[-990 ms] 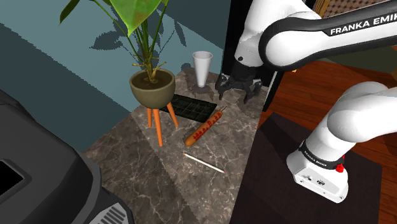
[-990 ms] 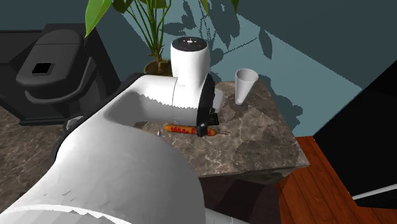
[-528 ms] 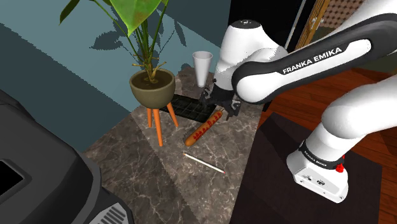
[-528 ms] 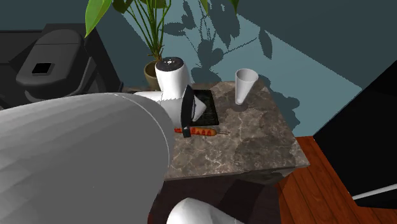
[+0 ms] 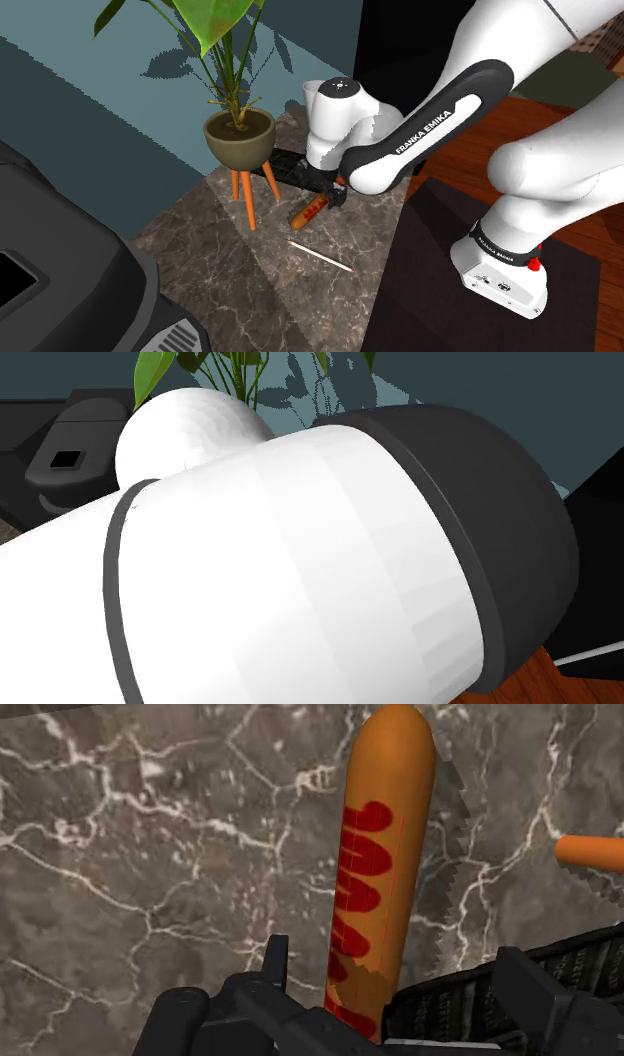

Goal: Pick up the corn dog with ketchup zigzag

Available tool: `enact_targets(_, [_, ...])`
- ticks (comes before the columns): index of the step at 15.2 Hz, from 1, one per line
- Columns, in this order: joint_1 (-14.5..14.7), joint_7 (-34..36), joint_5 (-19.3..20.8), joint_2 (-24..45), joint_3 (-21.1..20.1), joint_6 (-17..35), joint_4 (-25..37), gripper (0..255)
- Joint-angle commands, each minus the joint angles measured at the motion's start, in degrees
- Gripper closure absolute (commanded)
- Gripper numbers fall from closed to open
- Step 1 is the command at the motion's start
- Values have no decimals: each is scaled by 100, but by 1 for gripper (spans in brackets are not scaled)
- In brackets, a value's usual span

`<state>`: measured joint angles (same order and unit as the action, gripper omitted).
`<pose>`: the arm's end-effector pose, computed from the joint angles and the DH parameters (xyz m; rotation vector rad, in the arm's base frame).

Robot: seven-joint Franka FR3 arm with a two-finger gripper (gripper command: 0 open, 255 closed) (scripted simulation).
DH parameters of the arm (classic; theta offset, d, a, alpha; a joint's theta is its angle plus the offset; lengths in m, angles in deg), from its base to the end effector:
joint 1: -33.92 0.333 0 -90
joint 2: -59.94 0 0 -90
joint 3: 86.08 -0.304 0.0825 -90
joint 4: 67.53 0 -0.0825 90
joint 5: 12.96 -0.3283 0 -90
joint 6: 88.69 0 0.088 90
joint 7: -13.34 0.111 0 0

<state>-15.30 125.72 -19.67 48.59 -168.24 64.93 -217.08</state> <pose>0.3552 0.2177 0.3039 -2.2653 2.0718 -0.2533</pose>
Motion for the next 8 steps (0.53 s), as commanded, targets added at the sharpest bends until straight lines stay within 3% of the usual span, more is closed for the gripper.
enact_targets(1, [-808,294,299,160,-782,188,-1,0])
enact_targets(3, [-1769,320,307,157,-1753,363,-14,0])
enact_targets(5, [-2708,65,-81,-34,-2770,573,-14,0])
enact_targets(7, [-2647,-5,-179,-70,-2725,567,-11,0])
enact_targets(8, [-2725,-37,-223,-92,-2809,569,7,255])
